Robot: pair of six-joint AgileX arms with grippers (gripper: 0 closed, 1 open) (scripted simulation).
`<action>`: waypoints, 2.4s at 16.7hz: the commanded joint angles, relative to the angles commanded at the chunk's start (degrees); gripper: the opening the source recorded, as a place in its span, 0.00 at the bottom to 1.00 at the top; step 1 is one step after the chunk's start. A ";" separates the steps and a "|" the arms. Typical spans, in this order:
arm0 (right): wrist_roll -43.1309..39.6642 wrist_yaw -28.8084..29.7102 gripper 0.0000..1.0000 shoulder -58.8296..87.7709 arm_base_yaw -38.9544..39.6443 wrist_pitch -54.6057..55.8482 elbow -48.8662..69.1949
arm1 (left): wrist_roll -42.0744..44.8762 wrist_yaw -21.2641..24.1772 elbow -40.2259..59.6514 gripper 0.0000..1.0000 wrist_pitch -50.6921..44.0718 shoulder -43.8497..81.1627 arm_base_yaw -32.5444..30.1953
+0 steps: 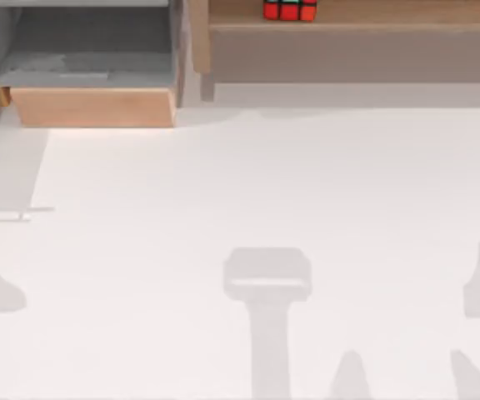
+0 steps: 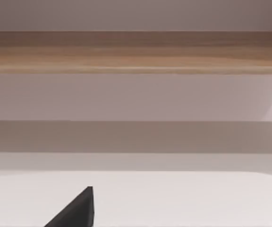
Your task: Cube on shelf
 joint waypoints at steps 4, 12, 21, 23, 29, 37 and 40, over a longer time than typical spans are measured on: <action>0.00 0.00 1.00 0.00 0.00 0.00 0.00 | 0.00 0.00 0.00 0.55 0.00 0.00 0.00; 0.00 0.00 1.00 0.00 0.00 0.00 0.00 | 0.00 0.00 0.00 0.00 0.00 0.00 0.00; 0.00 0.00 1.00 0.00 0.00 0.00 0.00 | -0.19 -0.16 0.13 0.00 -0.67 0.70 0.01; 0.00 0.00 1.00 0.00 0.00 0.00 0.00 | -0.25 -1.41 2.26 0.00 -1.94 1.70 -1.26; 0.00 0.00 1.00 0.00 0.00 0.00 0.00 | -0.48 -6.79 12.35 0.00 -7.50 5.72 -6.73; 0.00 0.00 1.00 0.00 0.00 0.00 0.00 | -0.54 -8.27 16.49 0.00 -9.97 8.00 -8.06; 0.00 0.00 1.00 0.00 0.00 0.00 0.00 | -0.57 -10.57 23.51 0.00 -13.50 10.83 -10.39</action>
